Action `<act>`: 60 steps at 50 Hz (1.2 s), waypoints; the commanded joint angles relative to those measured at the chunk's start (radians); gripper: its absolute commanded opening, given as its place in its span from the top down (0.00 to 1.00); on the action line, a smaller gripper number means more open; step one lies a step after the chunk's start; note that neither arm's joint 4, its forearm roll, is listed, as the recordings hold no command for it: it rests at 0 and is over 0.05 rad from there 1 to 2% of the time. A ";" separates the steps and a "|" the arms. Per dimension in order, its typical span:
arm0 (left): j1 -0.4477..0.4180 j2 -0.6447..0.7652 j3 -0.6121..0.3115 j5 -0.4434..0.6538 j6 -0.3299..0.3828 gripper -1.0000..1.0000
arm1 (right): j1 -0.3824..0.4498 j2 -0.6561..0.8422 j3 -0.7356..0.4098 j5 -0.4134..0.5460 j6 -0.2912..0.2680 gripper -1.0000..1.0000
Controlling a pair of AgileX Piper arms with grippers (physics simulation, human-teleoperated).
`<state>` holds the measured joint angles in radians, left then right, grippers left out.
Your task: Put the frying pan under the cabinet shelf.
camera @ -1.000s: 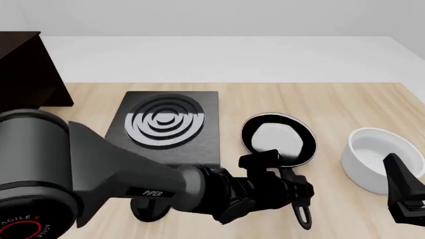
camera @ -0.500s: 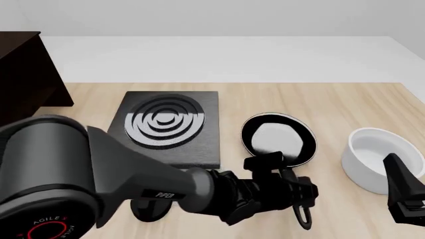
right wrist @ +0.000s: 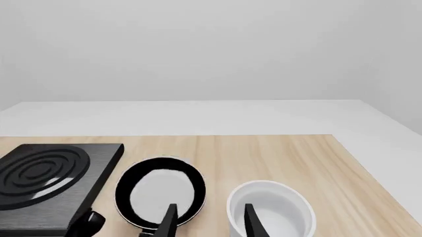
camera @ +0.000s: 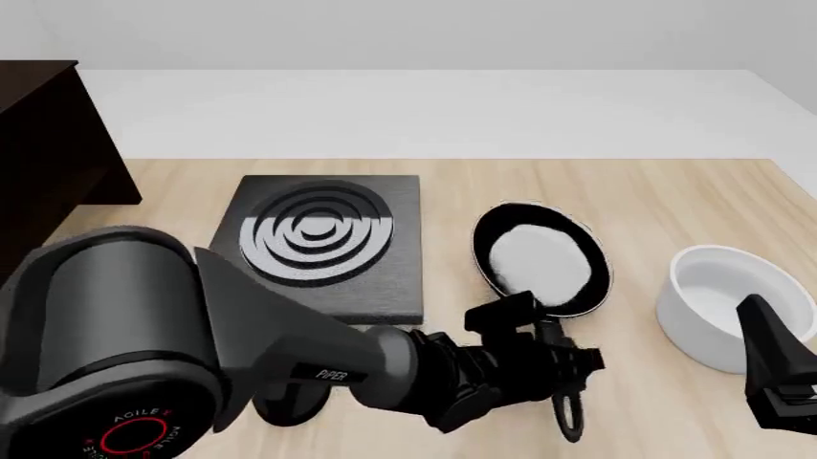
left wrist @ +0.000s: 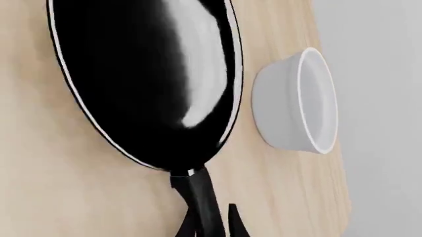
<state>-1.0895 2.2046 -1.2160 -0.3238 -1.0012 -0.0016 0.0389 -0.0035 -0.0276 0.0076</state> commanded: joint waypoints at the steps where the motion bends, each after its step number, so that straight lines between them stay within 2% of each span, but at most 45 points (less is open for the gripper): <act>1: 0.015 0.034 0.001 -0.019 0.009 1.00 | 0.000 0.000 0.000 0.000 0.000 0.00; 23: 0.029 -0.054 0.069 -0.040 0.000 1.00 | 0.000 0.000 0.000 0.000 0.000 0.00; 38: 0.044 -0.259 0.151 0.006 0.020 1.00 | 0.000 0.000 0.000 0.000 0.000 0.00; 60: 0.051 -0.528 0.249 0.029 -0.049 1.00 | 0.000 0.000 0.000 0.000 0.000 0.00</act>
<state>-1.0478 1.8128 -0.9910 -0.2945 -1.0206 -0.0016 0.0387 -0.0035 -0.0275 0.0076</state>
